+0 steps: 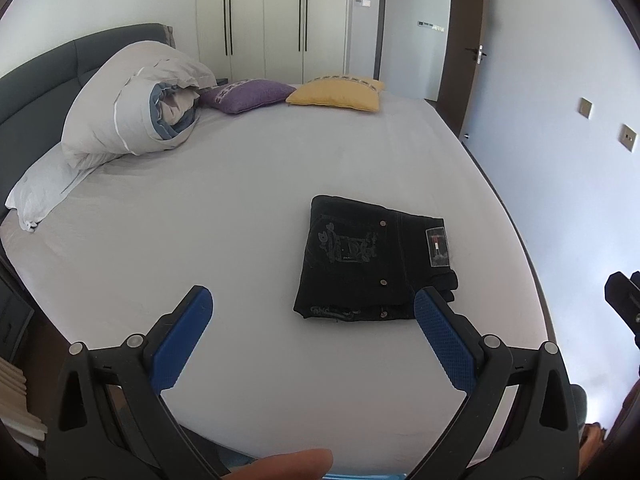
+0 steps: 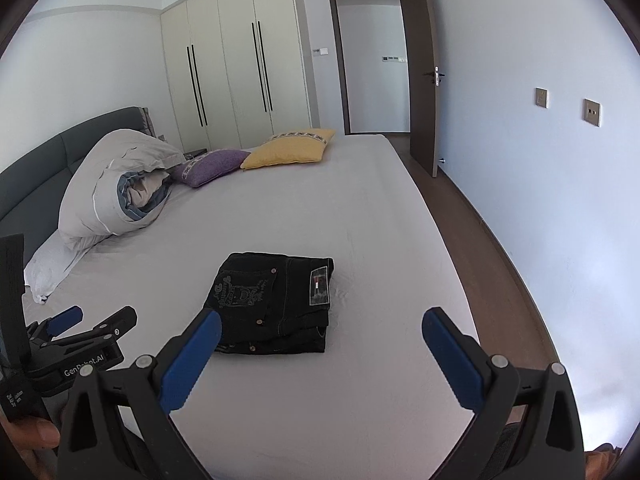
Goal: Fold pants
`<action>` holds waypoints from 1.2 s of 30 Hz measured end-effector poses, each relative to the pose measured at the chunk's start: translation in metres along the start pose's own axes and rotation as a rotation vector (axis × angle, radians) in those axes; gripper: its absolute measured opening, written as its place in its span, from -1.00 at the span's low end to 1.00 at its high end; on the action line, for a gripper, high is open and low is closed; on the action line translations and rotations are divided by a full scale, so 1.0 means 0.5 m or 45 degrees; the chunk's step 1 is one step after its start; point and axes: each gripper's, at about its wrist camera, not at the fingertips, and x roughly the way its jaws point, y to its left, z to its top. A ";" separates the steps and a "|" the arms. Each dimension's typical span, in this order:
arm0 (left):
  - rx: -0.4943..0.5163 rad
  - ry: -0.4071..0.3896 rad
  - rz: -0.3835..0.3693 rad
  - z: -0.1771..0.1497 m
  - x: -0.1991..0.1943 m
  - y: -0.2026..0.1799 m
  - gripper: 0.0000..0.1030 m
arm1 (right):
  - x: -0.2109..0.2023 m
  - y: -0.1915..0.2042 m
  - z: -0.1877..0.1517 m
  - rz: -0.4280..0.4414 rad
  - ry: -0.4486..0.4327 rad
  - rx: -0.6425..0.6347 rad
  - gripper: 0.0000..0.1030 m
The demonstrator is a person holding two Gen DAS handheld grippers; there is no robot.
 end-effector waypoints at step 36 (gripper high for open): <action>0.016 0.065 0.004 -0.015 0.053 -0.005 1.00 | 0.041 0.002 -0.019 0.004 0.093 -0.023 1.00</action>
